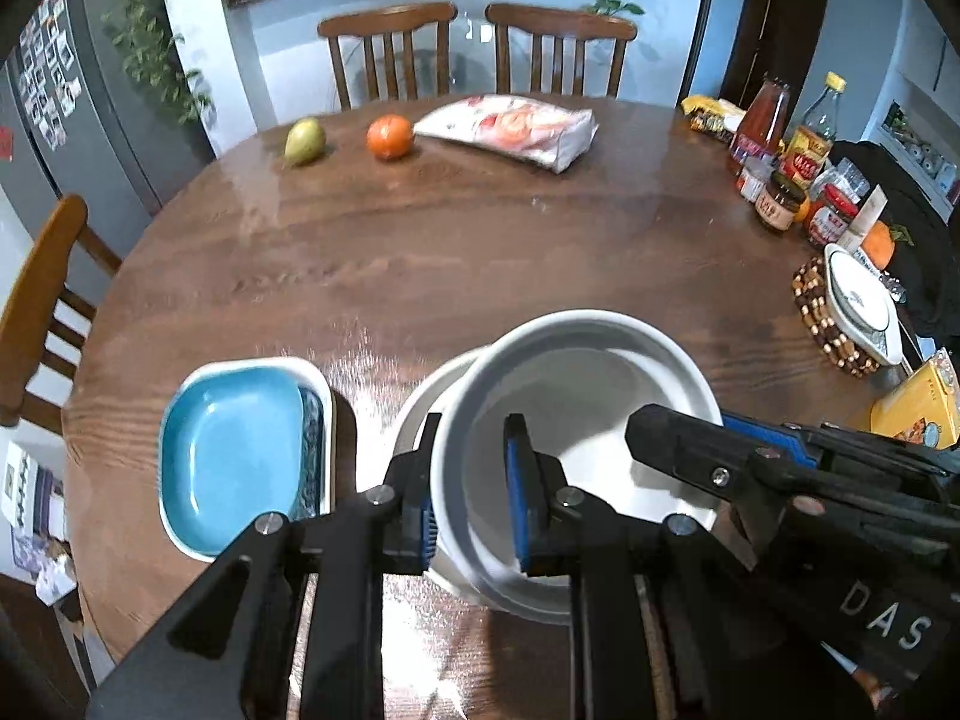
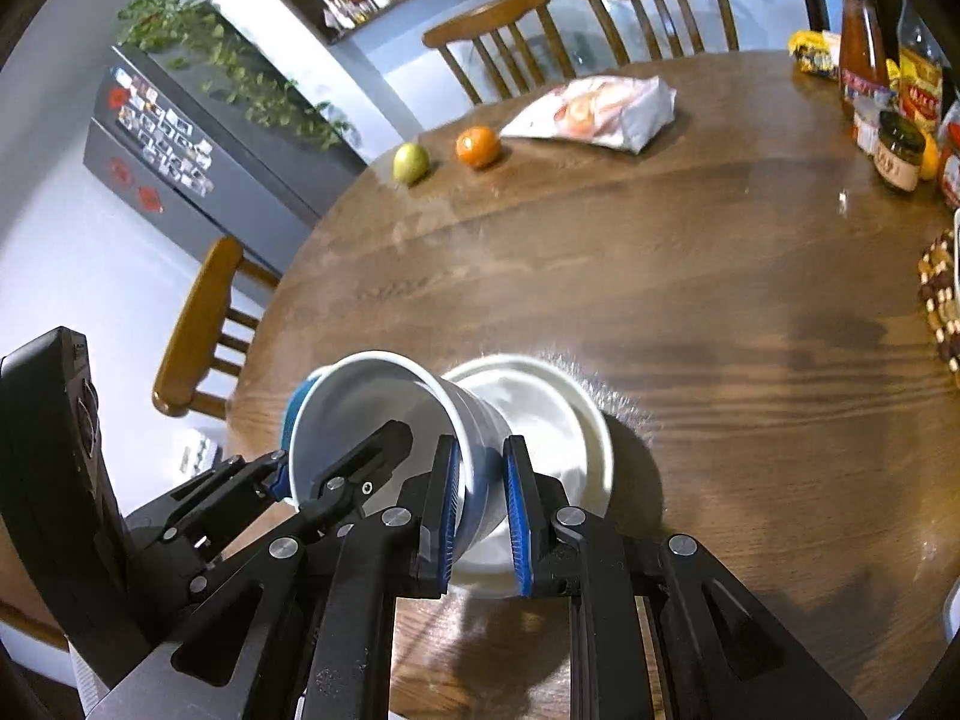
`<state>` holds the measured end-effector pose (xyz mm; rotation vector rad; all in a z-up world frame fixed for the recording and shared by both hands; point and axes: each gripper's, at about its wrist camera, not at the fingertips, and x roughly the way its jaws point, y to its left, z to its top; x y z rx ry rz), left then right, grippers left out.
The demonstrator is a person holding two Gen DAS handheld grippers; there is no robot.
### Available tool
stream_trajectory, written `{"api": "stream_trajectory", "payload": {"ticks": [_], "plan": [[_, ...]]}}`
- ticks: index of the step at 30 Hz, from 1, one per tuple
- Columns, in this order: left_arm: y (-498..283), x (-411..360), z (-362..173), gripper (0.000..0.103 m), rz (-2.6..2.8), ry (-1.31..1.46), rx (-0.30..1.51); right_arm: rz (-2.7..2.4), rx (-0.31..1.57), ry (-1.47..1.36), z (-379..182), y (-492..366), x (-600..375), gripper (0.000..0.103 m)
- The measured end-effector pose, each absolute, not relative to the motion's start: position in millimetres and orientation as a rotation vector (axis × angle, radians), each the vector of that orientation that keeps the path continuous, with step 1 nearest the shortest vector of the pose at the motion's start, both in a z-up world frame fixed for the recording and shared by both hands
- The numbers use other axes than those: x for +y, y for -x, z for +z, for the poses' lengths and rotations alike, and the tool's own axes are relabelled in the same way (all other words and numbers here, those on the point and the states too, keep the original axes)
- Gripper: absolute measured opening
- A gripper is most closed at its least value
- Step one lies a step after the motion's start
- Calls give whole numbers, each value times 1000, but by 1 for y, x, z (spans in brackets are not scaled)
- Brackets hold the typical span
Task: Organize plates and bowls
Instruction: 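Lift the ramekin with both tools and carry it over the nested bowls, then lower the ramekin into the nested bowls and open both tools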
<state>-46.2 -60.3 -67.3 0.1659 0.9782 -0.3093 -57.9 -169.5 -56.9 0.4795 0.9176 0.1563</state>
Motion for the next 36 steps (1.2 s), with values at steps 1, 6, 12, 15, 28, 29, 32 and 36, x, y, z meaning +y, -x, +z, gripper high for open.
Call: {"api": "stream_trajectory", "payload": {"ticks": [1, 6, 12, 15, 28, 29, 32, 36], "plan": [[45, -60, -71, 16, -310, -164, 989, 155, 927, -481, -60, 57, -169, 18], [35, -58, -91, 16, -324, -145, 1066, 141, 984, -500, -79, 50, -169, 18], [29, -59, -106, 14, -329, -155, 1104, 123, 1028, -513, -96, 43, -169, 18], [25, -61, -111, 14, -333, -156, 1116, 116, 1042, -516, -100, 41, -170, 18], [17, -62, -121, 14, -337, -173, 1143, 96, 1078, -513, -109, 33, -167, 18], [17, -63, -121, 14, -338, -176, 1141, 94, 1082, -511, -109, 33, -167, 18], [16, -64, -122, 14, -341, -182, 1139, 84, 1082, -496, -109, 32, -166, 18], [17, -66, -124, 14, -347, -188, 1138, 74, 1083, -481, -109, 32, -165, 19]]}}
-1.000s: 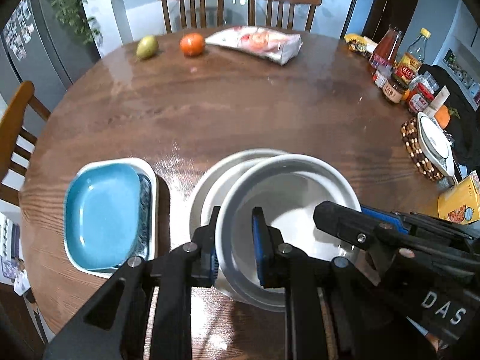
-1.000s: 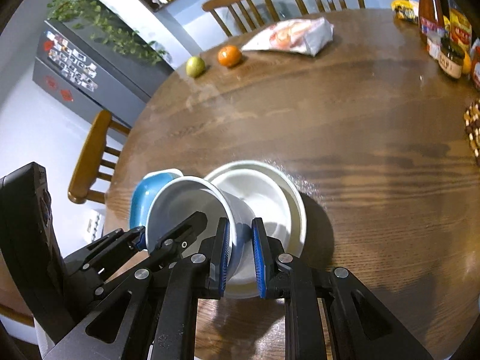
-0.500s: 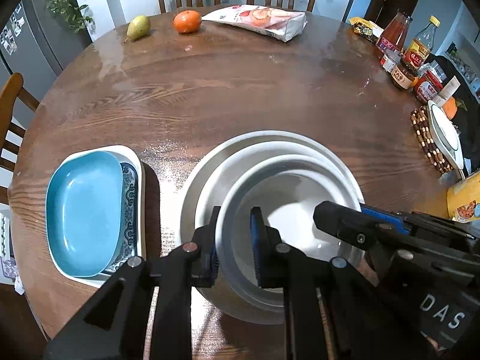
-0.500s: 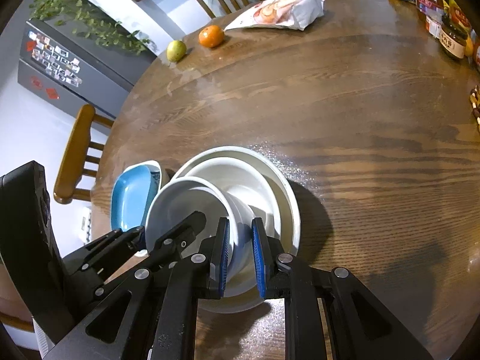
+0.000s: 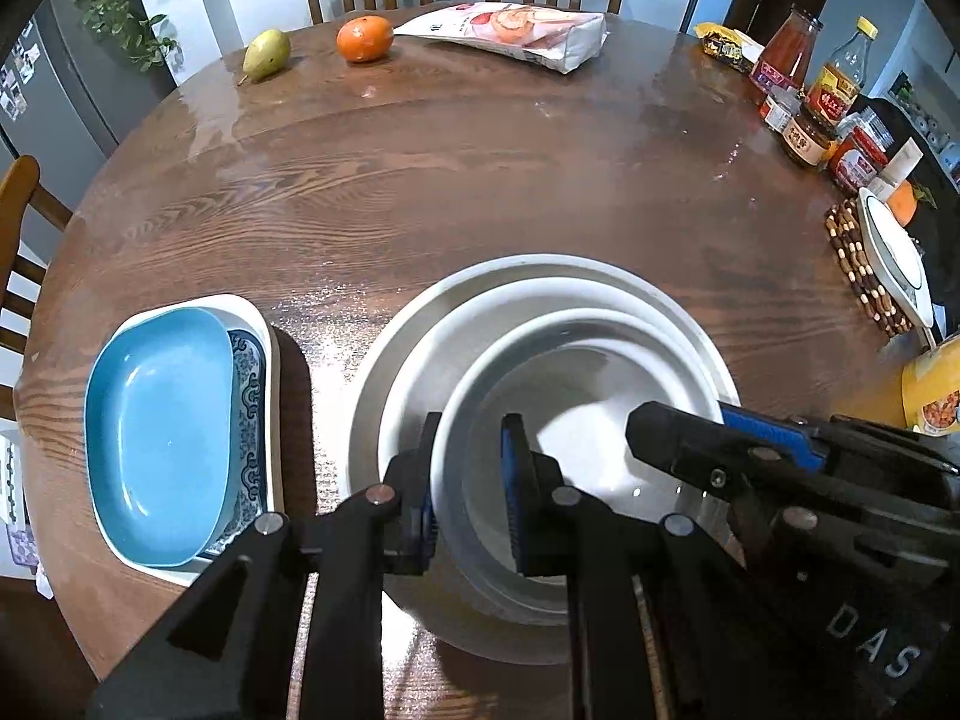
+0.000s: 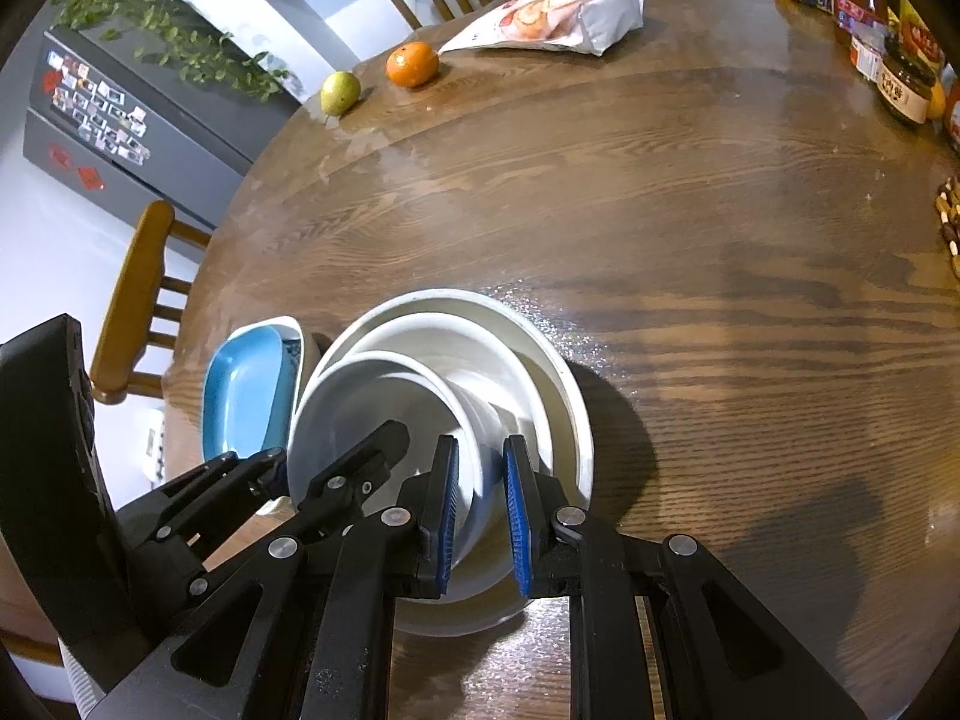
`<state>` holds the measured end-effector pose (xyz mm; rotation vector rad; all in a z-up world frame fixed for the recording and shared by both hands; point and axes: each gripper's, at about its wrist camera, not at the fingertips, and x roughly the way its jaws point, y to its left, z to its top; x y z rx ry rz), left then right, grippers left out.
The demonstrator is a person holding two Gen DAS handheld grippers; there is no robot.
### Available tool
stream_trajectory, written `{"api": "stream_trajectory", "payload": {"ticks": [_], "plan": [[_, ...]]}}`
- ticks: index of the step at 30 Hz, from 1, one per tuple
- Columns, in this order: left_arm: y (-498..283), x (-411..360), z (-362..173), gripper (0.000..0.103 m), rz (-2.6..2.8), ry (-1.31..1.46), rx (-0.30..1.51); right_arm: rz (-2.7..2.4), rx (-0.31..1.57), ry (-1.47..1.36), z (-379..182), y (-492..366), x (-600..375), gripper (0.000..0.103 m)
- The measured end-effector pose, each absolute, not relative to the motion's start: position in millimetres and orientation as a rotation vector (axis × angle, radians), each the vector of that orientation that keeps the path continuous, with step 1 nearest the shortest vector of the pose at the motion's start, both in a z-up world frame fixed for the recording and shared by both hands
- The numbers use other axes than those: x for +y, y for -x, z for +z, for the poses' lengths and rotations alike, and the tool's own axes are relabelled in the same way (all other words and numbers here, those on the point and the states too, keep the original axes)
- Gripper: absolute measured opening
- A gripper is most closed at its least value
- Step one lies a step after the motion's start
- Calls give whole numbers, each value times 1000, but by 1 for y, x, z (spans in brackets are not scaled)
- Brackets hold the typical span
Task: Organize plates and bowls
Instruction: 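Lower the ramekin into the nested bowls and open both tools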
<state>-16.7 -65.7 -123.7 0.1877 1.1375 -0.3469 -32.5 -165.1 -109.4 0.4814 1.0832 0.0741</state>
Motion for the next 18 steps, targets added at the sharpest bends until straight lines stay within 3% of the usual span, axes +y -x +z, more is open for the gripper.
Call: {"api": "stream_trajectory", "payload": {"ticks": [18], "plan": [[18, -66, -119, 19, -349, -184, 1122, 75, 1060, -490, -104, 34, -170, 19]]}}
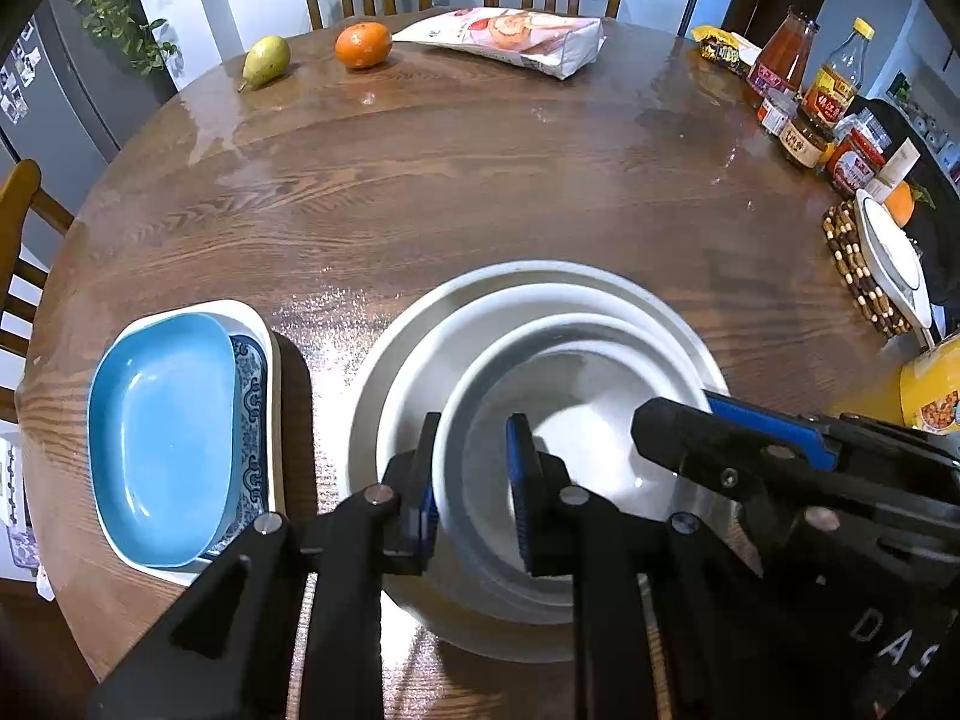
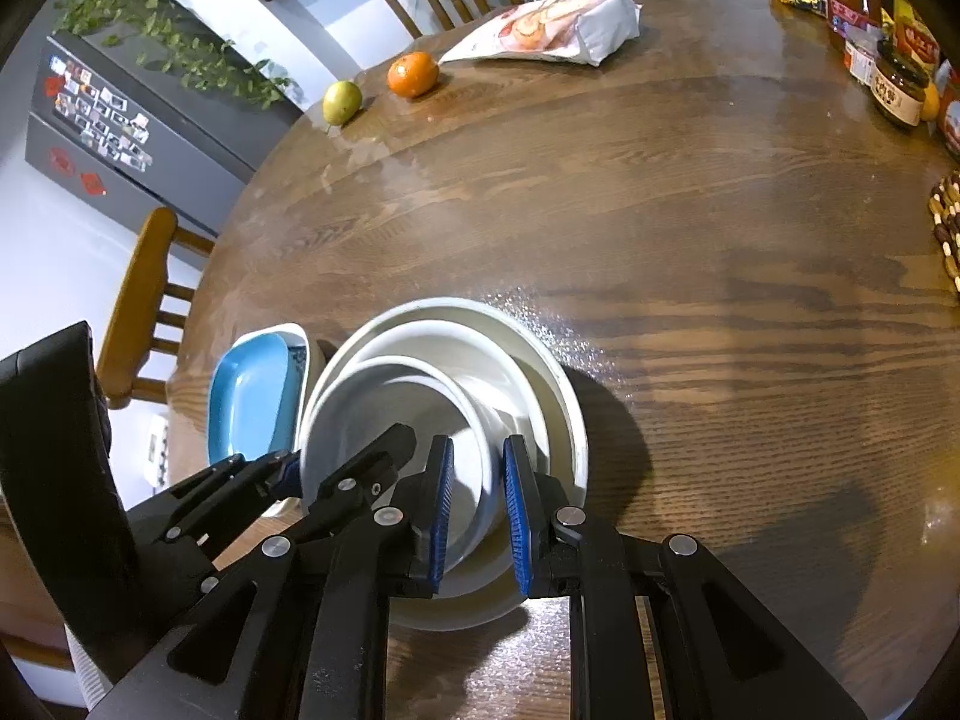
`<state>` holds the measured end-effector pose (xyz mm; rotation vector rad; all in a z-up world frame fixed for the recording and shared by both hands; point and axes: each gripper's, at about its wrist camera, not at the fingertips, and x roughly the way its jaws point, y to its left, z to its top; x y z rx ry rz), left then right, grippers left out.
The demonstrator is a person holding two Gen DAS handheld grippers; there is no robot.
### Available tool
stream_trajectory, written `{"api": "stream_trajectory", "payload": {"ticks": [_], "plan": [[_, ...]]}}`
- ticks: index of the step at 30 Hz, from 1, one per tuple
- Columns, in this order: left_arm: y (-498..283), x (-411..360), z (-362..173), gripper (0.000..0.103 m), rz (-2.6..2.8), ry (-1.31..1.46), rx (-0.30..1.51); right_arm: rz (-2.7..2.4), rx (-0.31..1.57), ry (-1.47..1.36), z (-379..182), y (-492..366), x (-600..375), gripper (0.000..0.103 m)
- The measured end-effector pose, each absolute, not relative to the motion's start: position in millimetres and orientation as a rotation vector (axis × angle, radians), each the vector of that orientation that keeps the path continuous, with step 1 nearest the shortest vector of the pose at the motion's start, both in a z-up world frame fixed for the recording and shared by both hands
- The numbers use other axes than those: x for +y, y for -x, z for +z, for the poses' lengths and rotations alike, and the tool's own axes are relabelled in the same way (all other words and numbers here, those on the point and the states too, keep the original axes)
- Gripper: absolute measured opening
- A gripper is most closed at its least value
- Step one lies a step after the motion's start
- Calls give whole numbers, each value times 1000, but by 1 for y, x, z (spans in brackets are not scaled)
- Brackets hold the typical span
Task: Organize plates and bowls
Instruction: 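Lower the ramekin into the nested bowls and open both tools, then move both tools to the rim of the nested white bowl stack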
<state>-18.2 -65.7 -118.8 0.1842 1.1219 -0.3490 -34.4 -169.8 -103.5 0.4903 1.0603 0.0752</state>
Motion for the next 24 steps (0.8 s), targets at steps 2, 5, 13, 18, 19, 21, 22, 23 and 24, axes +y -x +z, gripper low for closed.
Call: {"api": "stream_trajectory", "payload": {"ticks": [2, 5, 13, 18, 19, 21, 22, 23, 24], "plan": [[19, -65, -116, 24, -347, -183, 1113, 77, 1054, -491, -101, 35, -170, 19], [20, -65, -109, 28, -349, -179, 1091, 87, 1041, -502, -96, 36, -171, 19], [23, -63, -93, 41, -342, -180, 1034, 79, 1009, -511, -85, 40, -173, 20], [26, -62, -87, 44, -341, -177, 1018, 79, 989, -519, -77, 44, -176, 30], [26, -62, -86, 49, -341, -176, 1014, 79, 985, -520, -76, 44, -177, 32], [28, -60, -81, 56, -338, -171, 1001, 85, 969, -525, -72, 46, -179, 42], [28, -60, -80, 59, -337, -169, 996, 87, 962, -525, -69, 47, -180, 45], [29, -59, -78, 60, -336, -166, 991, 87, 956, -523, -67, 48, -180, 49], [30, -57, -76, 63, -334, -163, 986, 87, 949, -520, -65, 49, -180, 52]]}}
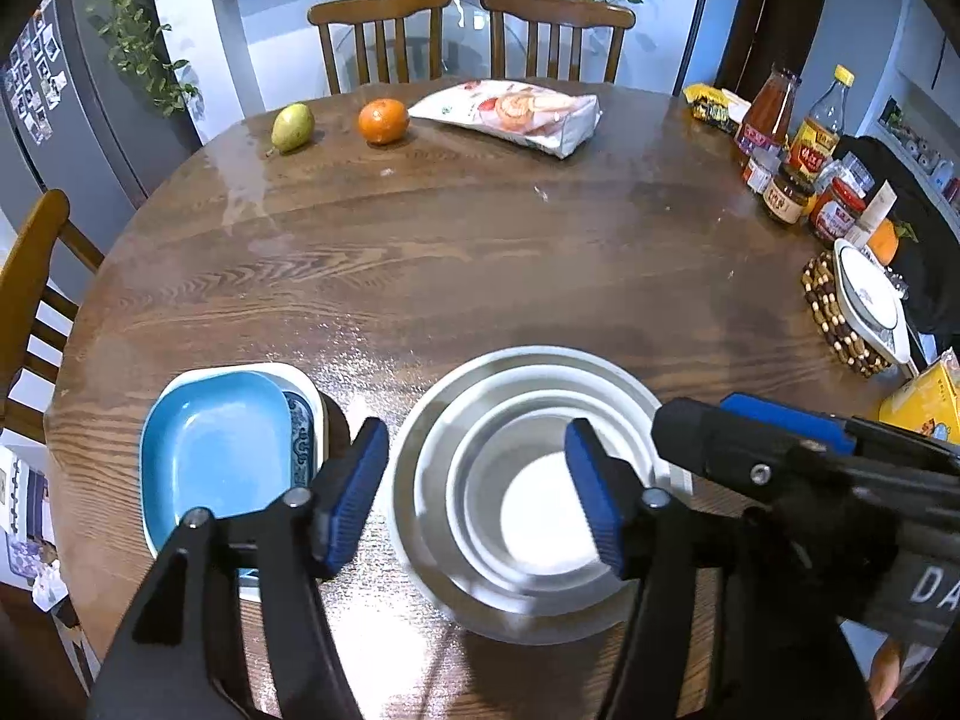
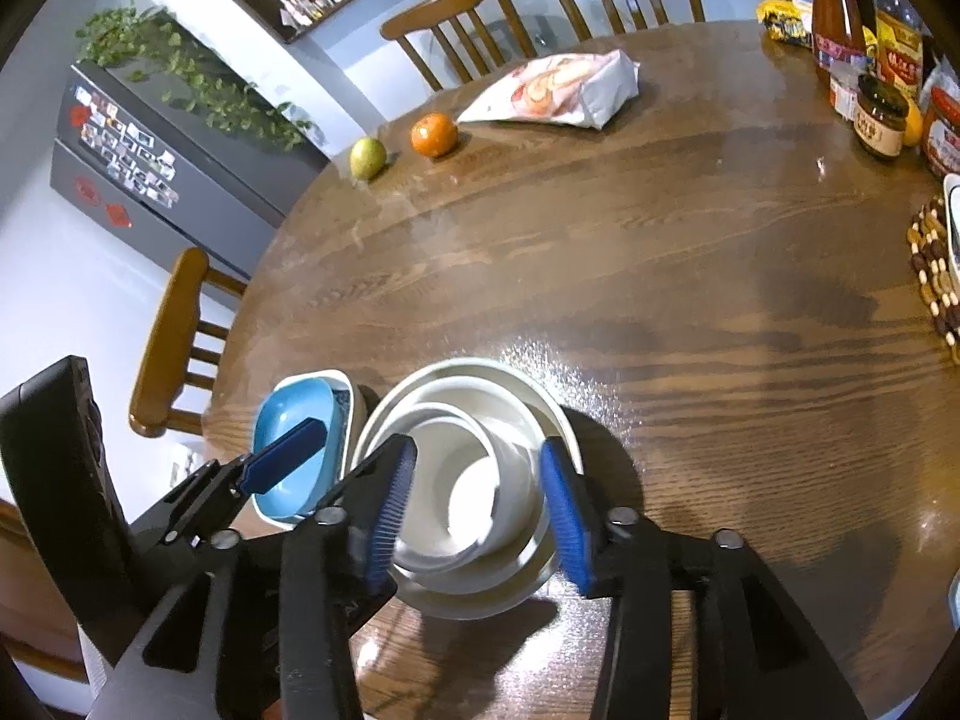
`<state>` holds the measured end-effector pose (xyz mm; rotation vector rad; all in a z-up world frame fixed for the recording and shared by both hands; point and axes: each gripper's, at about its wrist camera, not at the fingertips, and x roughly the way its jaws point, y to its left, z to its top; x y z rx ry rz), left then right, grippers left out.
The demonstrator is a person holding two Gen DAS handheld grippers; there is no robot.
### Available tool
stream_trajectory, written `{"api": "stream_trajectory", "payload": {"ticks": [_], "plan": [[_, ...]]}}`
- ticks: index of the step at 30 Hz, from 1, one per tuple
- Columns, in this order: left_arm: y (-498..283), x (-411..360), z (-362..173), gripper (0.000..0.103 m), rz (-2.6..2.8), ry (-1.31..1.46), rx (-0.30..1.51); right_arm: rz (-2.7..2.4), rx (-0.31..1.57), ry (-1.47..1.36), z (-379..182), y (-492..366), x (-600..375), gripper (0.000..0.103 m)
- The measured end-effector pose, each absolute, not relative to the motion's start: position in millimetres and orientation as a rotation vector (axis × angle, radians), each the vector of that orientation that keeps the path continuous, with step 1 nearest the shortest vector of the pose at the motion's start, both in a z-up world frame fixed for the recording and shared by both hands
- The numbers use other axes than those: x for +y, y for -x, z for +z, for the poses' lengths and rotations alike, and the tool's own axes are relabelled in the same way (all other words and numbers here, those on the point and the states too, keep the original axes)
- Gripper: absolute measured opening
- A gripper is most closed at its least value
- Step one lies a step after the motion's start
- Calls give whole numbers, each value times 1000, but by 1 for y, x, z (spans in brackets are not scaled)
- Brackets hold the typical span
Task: Organize plates and bowls
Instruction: 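Move both tools to the rim of the nested white bowl stack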
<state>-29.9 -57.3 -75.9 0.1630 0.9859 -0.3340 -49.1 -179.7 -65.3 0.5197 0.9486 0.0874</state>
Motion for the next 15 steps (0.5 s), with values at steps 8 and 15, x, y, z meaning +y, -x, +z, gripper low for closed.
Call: {"api": "stream_trajectory", "payload": {"ticks": [8, 15], "plan": [[34, -48, -64, 78, -318, -138, 966, 93, 926, -524, -57, 58, -184, 57], [38, -37, -60, 83, -304, -116, 964, 93, 913, -543, -55, 68, -194, 58]]}}
